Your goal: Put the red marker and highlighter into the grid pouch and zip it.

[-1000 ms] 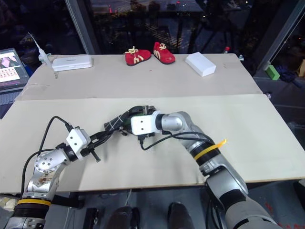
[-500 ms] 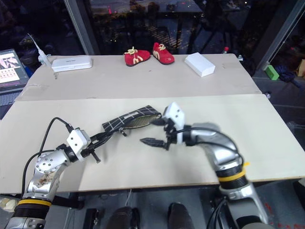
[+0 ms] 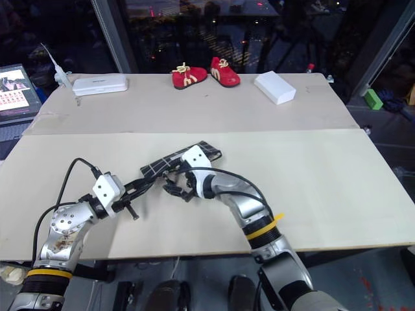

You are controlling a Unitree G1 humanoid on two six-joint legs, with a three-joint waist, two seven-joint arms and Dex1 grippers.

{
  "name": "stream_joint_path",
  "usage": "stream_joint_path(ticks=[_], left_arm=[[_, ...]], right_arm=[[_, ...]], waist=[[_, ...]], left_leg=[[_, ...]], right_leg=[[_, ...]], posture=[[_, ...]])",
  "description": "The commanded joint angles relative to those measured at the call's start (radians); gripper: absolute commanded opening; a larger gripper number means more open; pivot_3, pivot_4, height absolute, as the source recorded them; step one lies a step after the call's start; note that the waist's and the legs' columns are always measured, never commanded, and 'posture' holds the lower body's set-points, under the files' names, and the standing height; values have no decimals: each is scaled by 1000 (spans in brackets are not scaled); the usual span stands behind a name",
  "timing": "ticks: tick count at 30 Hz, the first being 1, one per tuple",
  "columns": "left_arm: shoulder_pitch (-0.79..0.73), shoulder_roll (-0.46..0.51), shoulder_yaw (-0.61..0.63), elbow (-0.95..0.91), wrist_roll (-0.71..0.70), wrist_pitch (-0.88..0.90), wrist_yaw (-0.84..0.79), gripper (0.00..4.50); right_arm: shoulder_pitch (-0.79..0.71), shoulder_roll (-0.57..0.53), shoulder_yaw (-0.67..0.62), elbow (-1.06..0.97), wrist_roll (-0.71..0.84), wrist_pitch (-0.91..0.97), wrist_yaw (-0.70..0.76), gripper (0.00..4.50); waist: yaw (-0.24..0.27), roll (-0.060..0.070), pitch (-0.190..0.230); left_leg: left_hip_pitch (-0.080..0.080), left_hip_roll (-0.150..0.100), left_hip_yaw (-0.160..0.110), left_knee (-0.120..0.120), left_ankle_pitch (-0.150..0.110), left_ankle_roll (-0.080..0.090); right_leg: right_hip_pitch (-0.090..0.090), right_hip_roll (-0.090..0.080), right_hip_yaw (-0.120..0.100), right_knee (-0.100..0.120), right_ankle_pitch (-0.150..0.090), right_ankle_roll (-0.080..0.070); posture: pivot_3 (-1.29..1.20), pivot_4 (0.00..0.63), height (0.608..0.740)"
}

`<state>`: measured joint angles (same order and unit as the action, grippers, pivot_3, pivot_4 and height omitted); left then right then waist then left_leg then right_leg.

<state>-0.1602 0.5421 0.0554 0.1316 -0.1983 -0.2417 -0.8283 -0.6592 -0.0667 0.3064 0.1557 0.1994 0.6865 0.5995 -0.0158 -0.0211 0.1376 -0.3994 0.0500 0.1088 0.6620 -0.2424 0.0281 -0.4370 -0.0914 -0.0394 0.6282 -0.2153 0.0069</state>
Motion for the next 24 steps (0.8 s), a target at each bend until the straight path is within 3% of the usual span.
stream_joint_path(ticks=[1,6,7,11,19,24], left_arm=[[-14,-3,2,-8,-7,-18,0,0],[-11,-3,2,-10,-7,-20,0,0],[-11,-4,2,-11,-6,-19,1,0],[-11,-6,0,-14,-4,-18,4,0],[-4,-9,3,-17,-4,-18,9,0],[4,-9,5,-20,-5,-19,12,0]], right_arm=[[-6,22,-8,-16,12,-15,6,4435],[-16,52,-11,29,-8,-33,-27,4435],[-19,58,-12,36,-8,-39,-29,3927],[-27,69,-23,41,-2,-49,-27,2782],[-31,69,-43,62,0,-77,-30,43],[-19,40,-47,42,-2,-83,-12,43]], waist=[[-3,0,0],[-4,0,0],[-4,0,0],[-4,0,0],[-4,0,0],[-4,0,0]], left_leg=[[0,0,0,0,0,0],[0,0,0,0,0,0],[0,0,0,0,0,0],[0,0,0,0,0,0],[0,0,0,0,0,0],[0,0,0,0,0,0]], right_leg=[[0,0,0,0,0,0],[0,0,0,0,0,0],[0,0,0,0,0,0],[0,0,0,0,0,0],[0,0,0,0,0,0],[0,0,0,0,0,0]], posture=[[0,150,740],[0,150,740],[0,150,740],[0,150,740],[0,150,740],[0,150,740]])
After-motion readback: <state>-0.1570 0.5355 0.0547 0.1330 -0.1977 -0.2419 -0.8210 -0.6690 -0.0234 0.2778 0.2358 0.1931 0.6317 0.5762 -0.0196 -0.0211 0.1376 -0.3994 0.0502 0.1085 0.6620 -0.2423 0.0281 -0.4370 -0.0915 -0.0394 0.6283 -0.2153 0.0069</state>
